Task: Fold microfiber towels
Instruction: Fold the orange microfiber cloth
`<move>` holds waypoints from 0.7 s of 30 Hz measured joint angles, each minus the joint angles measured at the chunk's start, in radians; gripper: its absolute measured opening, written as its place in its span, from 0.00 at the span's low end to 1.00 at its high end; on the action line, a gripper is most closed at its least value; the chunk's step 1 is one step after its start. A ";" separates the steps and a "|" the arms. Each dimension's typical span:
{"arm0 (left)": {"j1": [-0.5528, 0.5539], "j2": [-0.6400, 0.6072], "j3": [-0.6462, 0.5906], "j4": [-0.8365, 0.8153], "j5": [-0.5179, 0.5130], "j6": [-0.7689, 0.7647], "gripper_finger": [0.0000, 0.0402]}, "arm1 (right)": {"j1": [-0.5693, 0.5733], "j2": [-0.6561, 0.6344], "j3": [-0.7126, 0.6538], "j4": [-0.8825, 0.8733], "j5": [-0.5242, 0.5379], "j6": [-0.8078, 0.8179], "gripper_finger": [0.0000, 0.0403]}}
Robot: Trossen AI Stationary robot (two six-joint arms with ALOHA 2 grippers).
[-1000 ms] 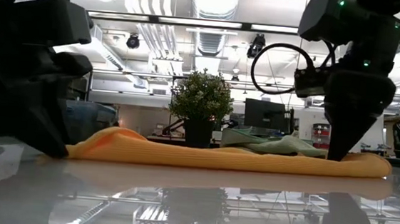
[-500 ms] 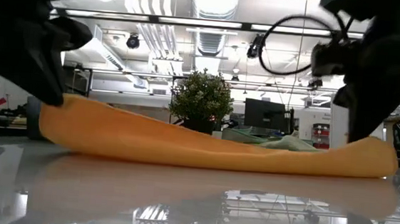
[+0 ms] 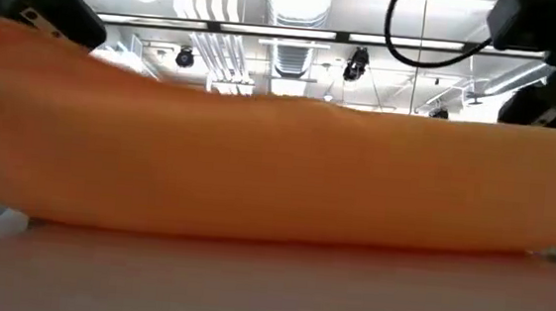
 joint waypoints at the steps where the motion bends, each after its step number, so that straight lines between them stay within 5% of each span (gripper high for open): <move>1: 0.001 0.000 -0.001 -0.007 -0.019 0.009 0.00 | 0.001 0.000 0.000 0.003 0.025 -0.002 0.02; 13: 0.060 0.001 -0.006 -0.333 -0.350 -0.024 0.00 | -0.135 -0.007 0.000 -0.135 0.336 -0.099 0.02; 21: 0.131 0.006 -0.086 -0.333 -0.425 -0.065 0.00 | -0.231 -0.007 0.000 -0.139 0.377 -0.180 0.02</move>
